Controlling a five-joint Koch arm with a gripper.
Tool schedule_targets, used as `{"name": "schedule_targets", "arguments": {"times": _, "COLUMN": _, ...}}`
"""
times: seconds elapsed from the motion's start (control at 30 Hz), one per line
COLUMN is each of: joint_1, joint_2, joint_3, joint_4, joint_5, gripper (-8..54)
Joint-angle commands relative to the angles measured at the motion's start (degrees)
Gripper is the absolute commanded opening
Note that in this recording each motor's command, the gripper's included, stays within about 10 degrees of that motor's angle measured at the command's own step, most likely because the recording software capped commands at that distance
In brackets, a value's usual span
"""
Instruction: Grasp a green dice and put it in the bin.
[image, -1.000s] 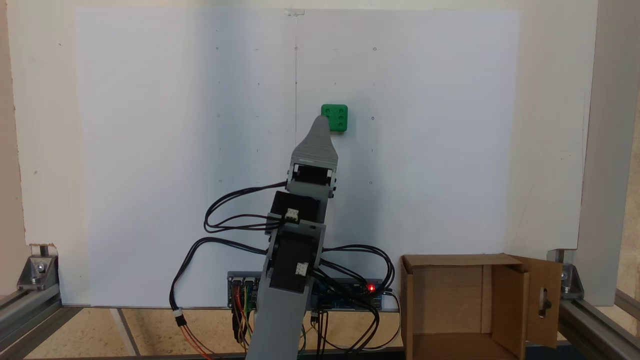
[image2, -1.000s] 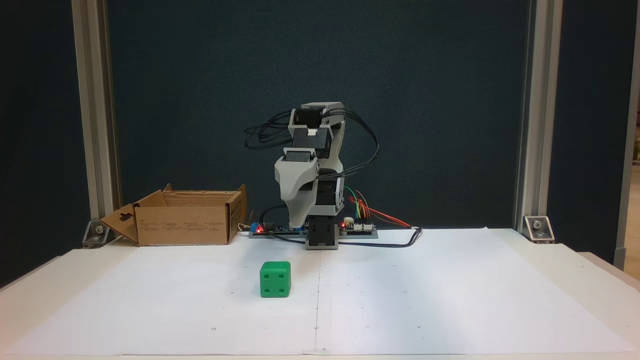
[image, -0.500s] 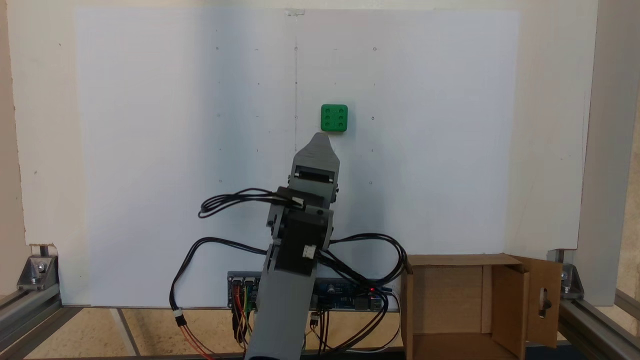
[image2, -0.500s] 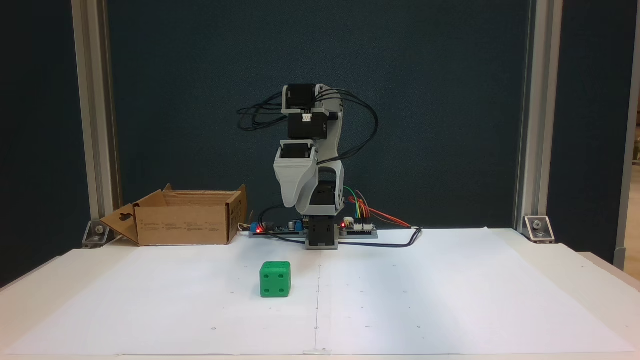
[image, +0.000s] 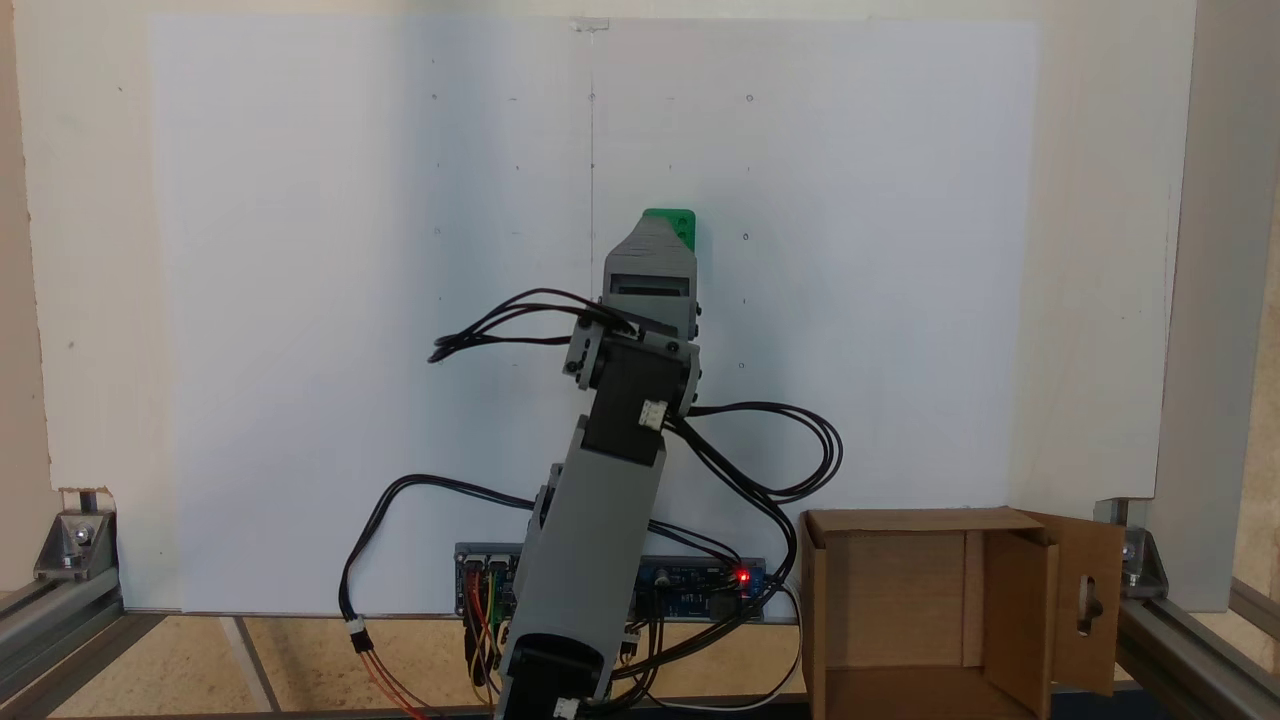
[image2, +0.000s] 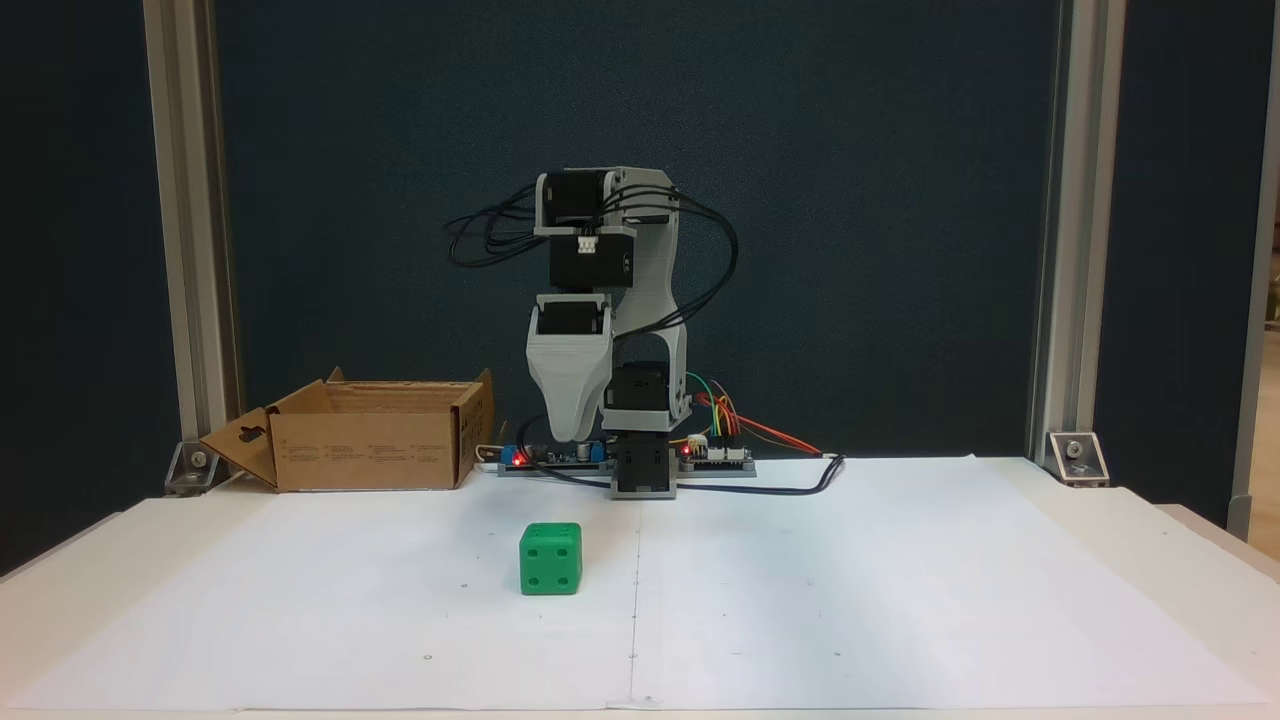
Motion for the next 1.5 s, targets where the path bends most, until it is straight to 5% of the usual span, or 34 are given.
{"name": "schedule_targets", "arguments": {"times": 0.0, "joint_1": 0.35, "joint_2": -0.09, "joint_3": -3.16, "joint_4": -1.05, "joint_5": -3.87, "gripper": 44.3}}
{"name": "schedule_targets", "arguments": {"times": 1.47, "joint_1": 1.05, "joint_2": -12.39, "joint_3": -2.81, "joint_4": -11.16, "joint_5": -0.53, "gripper": 43.9}}
